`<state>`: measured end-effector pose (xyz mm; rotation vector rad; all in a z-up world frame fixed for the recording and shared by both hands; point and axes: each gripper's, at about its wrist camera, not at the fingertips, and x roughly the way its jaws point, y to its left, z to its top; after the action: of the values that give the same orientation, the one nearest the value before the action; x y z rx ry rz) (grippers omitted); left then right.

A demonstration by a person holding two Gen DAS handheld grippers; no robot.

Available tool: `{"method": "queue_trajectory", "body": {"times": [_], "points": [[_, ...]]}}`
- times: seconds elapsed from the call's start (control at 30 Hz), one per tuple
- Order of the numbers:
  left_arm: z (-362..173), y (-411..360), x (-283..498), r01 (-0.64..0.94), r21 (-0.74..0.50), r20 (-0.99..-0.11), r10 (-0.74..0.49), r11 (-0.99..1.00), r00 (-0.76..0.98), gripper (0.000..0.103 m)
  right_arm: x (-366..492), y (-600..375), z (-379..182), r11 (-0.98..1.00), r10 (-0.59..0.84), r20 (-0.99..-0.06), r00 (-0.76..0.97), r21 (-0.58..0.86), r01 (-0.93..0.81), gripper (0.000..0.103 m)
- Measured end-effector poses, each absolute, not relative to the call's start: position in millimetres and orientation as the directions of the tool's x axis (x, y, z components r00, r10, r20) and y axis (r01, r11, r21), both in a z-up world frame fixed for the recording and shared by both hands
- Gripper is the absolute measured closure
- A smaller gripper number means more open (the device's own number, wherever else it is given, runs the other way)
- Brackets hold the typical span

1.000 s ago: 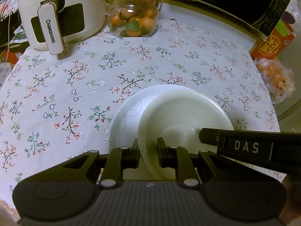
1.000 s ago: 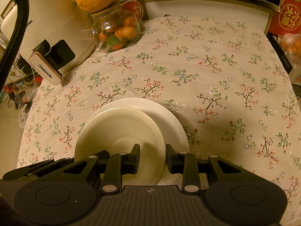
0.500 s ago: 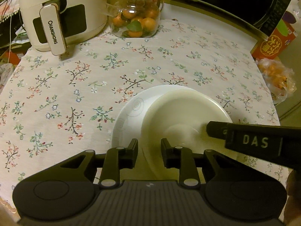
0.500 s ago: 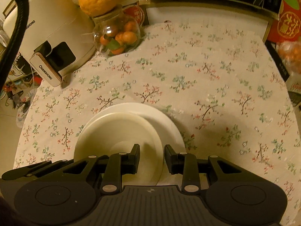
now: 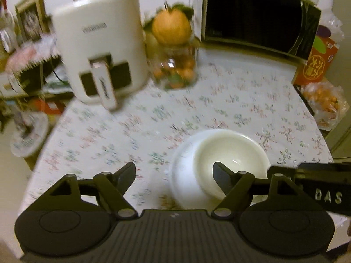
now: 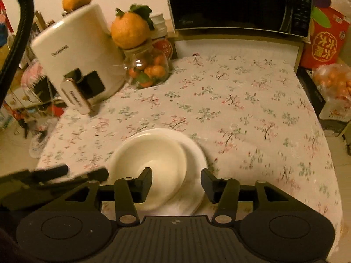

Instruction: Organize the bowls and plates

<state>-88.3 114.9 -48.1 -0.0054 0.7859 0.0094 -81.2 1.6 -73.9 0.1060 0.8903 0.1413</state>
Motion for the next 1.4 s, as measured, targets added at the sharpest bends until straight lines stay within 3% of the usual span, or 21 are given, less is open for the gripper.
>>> {"method": "queue_trajectory", "body": {"times": [0.57,0.83,1.4], "points": [[-6,130,-188,-0.079,-0.091,-0.632,0.004,0.993,0.775,0.009,-198,6,-12,0.985,0.171,-0.656,0.735,0.132,-0.111,0.021],[19,128,-222,-0.085,-0.053,-0.582,0.039,0.995,0.813,0.0,-235,2,12,0.978,0.206,-0.625,0.753,0.143,-0.15,0.008],[31,128,-234,-0.084,-0.022,-0.665,0.049,0.996,0.745,0.0,-268,2,35,0.964,0.264,-0.603,0.753,0.167,-0.205,0.002]]}}
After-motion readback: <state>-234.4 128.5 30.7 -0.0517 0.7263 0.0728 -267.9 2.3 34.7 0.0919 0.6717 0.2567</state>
